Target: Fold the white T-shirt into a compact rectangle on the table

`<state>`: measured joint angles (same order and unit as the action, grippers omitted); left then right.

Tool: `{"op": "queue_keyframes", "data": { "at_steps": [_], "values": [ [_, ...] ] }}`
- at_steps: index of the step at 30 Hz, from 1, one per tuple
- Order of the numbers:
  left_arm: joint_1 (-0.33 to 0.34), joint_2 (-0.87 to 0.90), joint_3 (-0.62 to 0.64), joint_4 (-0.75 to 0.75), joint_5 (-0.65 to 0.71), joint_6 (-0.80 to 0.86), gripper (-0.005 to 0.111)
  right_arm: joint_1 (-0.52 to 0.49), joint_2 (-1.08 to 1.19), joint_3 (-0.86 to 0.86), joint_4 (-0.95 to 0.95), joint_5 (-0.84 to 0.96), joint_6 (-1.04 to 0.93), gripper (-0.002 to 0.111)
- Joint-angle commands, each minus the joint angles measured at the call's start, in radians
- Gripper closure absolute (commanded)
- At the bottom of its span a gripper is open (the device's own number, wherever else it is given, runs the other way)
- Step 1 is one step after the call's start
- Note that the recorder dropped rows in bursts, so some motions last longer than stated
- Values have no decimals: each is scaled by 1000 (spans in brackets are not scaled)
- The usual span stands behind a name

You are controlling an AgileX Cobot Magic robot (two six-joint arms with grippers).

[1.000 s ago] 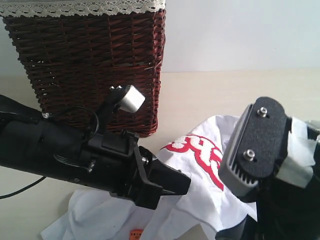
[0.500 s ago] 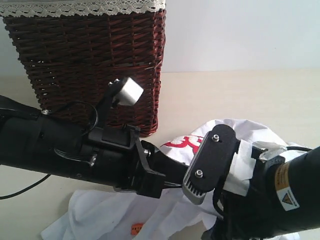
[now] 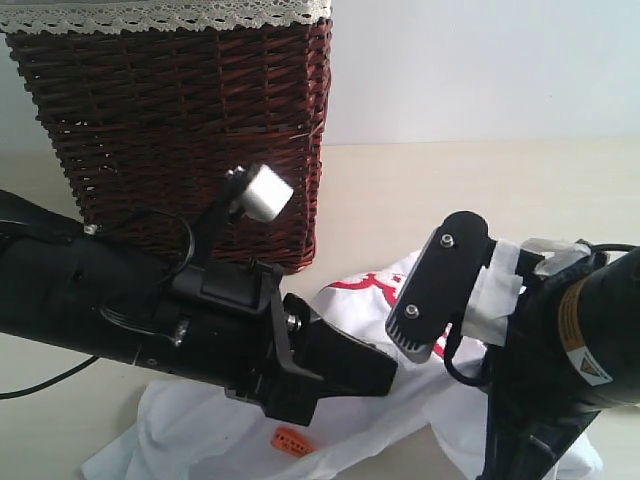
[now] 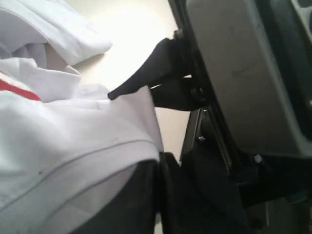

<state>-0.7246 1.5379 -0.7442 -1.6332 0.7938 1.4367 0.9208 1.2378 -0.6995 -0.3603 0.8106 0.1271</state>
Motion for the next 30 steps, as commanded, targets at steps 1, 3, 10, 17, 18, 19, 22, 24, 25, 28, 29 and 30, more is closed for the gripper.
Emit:
{"op": "queue_keyframes", "data": {
  "at_steps": [1,3,10,17,18,19,22,24,25,28,29,30],
  "values": [
    [-2,-13,0,22,-84,8,95,-1,-16,-7,-125,89,109,108],
    [-2,-13,0,22,-84,25,78,-1,-16,-7,-128,89,112,108],
    [-2,-42,0,131,-40,25,28,-1,-16,-9,-280,225,230,108],
    [-2,-85,0,459,-58,86,49,-1,-46,-130,-411,402,287,108],
    [-2,-85,0,486,-105,86,52,-1,-52,-143,-428,402,287,108],
    [-2,-80,0,501,-153,91,54,-1,-62,-160,-444,410,287,108],
    [-2,-60,0,493,-285,156,52,-1,-71,-193,-503,410,283,108],
    [-2,-46,0,467,-335,184,46,-1,-80,-195,-508,410,285,108],
    [-2,-38,0,450,-335,186,43,-1,-82,-195,-502,410,285,108],
    [-19,-8,0,411,-280,186,38,-1,-82,-195,-479,410,285,108],
    [-31,4,0,411,-262,186,38,-1,-82,-195,-479,410,285,108],
    [-52,14,0,411,-257,186,38,-1,-82,-195,-479,410,285,108]
  ]
}}
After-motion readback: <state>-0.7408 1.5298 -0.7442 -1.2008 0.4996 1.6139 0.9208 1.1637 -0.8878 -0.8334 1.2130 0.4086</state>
